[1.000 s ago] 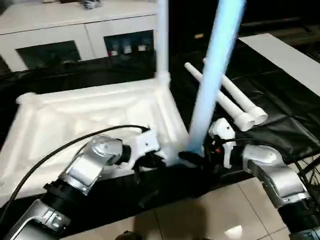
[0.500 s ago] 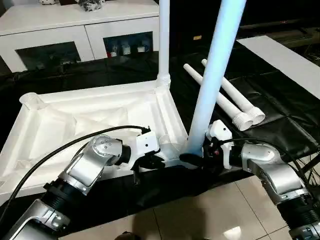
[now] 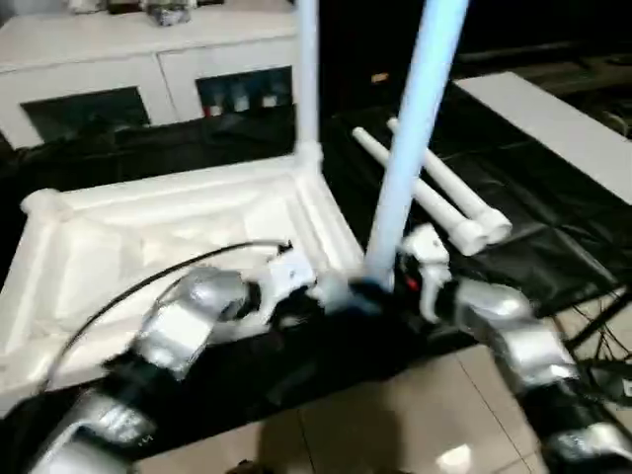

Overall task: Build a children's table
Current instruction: Rotate leg to tighten

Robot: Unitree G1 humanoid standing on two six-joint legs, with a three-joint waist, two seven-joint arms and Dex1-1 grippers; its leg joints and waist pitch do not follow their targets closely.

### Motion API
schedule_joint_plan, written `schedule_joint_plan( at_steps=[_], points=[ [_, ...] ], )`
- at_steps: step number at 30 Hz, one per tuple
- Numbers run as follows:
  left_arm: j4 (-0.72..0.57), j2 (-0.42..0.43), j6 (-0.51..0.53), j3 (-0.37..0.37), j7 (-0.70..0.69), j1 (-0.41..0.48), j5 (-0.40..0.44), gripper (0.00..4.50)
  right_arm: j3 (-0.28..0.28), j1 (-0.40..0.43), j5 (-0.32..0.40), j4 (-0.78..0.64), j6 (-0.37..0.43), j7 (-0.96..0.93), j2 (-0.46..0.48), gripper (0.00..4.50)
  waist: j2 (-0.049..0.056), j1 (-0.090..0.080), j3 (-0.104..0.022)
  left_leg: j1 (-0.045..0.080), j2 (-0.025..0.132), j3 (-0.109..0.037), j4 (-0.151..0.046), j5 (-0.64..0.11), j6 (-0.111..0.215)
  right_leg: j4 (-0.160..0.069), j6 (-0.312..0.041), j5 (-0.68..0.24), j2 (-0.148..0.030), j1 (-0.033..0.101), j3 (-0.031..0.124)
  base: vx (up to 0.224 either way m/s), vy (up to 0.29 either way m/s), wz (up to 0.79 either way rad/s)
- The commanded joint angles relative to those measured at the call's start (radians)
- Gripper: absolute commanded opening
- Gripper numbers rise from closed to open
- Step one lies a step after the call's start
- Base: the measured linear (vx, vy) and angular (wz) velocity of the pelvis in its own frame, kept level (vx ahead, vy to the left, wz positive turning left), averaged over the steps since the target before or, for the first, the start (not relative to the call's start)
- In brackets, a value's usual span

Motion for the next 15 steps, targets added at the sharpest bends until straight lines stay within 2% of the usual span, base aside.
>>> schedule_joint_plan(
  at_steps=[1, 3, 4, 6, 7, 9, 10, 11, 12, 13, 14, 15],
  points=[
    [0.098, -0.066, 0.036, 0.053, 0.204, -0.047, 0.026, 0.0, -0.059, -0.024, -0.011, 0.07, 0.02, -0.198, 0.052, 2.72, -0.011, -0.008, -0.059, 0.047, 0.023, -0.026, -0.073, -0.511, -0.048, -0.111, -0.13, -0.581, -0.045, 0.012, 0.018, 0.0, 0.0, 0.0],
    [0.167, -0.122, 0.024, 0.085, 0.31, -0.084, 0.024, 0.0, -0.092, -0.047, -0.017, 0.122, 0.011, -0.32, 0.1, 2.72, -0.006, -0.016, -0.058, 0.044, 0.022, -0.028, -0.076, -0.527, -0.05, -0.118, -0.115, -0.585, -0.044, 0.013, 0.013, -0.035, 0.018, -0.03],
    [0.21, -0.159, -0.001, 0.102, 0.369, -0.108, 0.019, 0.0, -0.108, -0.065, -0.017, 0.163, -0.008, -0.384, 0.131, 2.72, -0.005, -0.018, -0.059, 0.038, 0.021, -0.032, -0.079, -0.535, -0.045, -0.119, -0.108, -0.574, -0.045, 0.02, 0.009, 0.0, 0.0, 0.0],
    [0.282, -0.211, -0.059, 0.114, 0.448, -0.152, 0.02, 0.0, -0.137, -0.101, -0.008, 0.232, -0.05, -0.474, 0.175, 2.72, -0.002, -0.021, -0.062, 0.043, 0.022, -0.034, -0.082, -0.556, -0.041, -0.125, -0.105, -0.541, -0.044, 0.02, 0.003, 0.0, 0.0, 0.0],
    [0.314, -0.228, -0.1, 0.108, 0.477, -0.172, 0.034, 0.0, -0.152, -0.12, -0.007, 0.266, -0.071, -0.517, 0.193, 2.72, -0.003, -0.024, -0.061, 0.043, 0.02, -0.034, -0.083, -0.572, -0.037, -0.131, -0.099, -0.538, -0.042, 0.02, -0.001, 0.0, 0.0, 0.0],
    [0.368, -0.26, -0.155, 0.108, 0.514, -0.205, 0.047, 0.0, -0.182, -0.154, -0.001, 0.32, -0.109, -0.573, 0.218, 2.72, -0.004, -0.026, -0.061, 0.046, 0.017, -0.032, -0.081, -0.575, -0.028, -0.136, -0.094, -0.54, -0.044, 0.019, -0.003, 0.0, 0.0, 0.0],
    [0.388, -0.273, -0.165, 0.116, 0.524, -0.217, 0.045, 0.0, -0.195, -0.167, 0.0, 0.338, -0.122, -0.587, 0.226, 2.72, -0.004, -0.024, -0.065, 0.045, 0.02, -0.034, -0.084, -0.561, -0.021, -0.134, -0.097, -0.515, -0.046, 0.027, -0.002, 0.0, 0.0, 0.0],
    [0.389, -0.273, -0.166, 0.116, 0.524, -0.217, 0.045, 0.0, -0.195, -0.168, 0.0, 0.339, -0.123, -0.587, 0.227, 2.72, -0.004, -0.024, -0.065, 0.04, 0.019, -0.033, -0.085, -0.547, -0.014, -0.134, -0.101, -0.496, -0.047, 0.028, 0.0, 0.0, 0.0, 0.0],
    [0.434, -0.284, -0.189, 0.111, 0.529, -0.239, 0.054, 0.0, -0.209, -0.196, -0.006, 0.367, -0.145, -0.587, 0.239, 2.72, -0.001, -0.021, -0.065, 0.039, 0.02, -0.031, -0.088, -0.534, -0.008, -0.131, -0.112, -0.466, -0.046, 0.027, 0.003, 0.0, 0.0, 0.0],
    [0.451, -0.28, -0.202, 0.098, 0.525, -0.246, 0.063, 0.0, -0.202, -0.203, -0.016, 0.361, -0.162, -0.564, 0.24, 2.72, 0.0, -0.021, -0.065, 0.044, 0.017, -0.029, -0.085, -0.542, -0.005, -0.132, -0.119, -0.467, -0.046, 0.021, 0.004, 0.0, 0.0, 0.0],
    [0.451, -0.28, -0.202, 0.098, 0.525, -0.246, 0.063, 0.0, -0.202, -0.203, -0.016, 0.361, -0.162, -0.564, 0.24, 2.72, -0.003, -0.02, -0.065, 0.043, 0.017, -0.028, -0.086, -0.54, -0.002, -0.133, -0.122, -0.46, -0.045, 0.022, 0.005, 0.0, 0.0, 0.0],
    [0.463, -0.271, -0.219, 0.09, 0.525, -0.248, 0.068, 0.0, -0.193, -0.199, -0.017, 0.34, -0.19, -0.536, 0.239, 3.28, -0.007, -0.017, -0.067, 0.037, 0.018, -0.028, -0.087, -0.516, 0.005, -0.127, -0.133, -0.432, -0.048, 0.027, 0.007, 0.0, 0.0, 0.0]
  ],
)
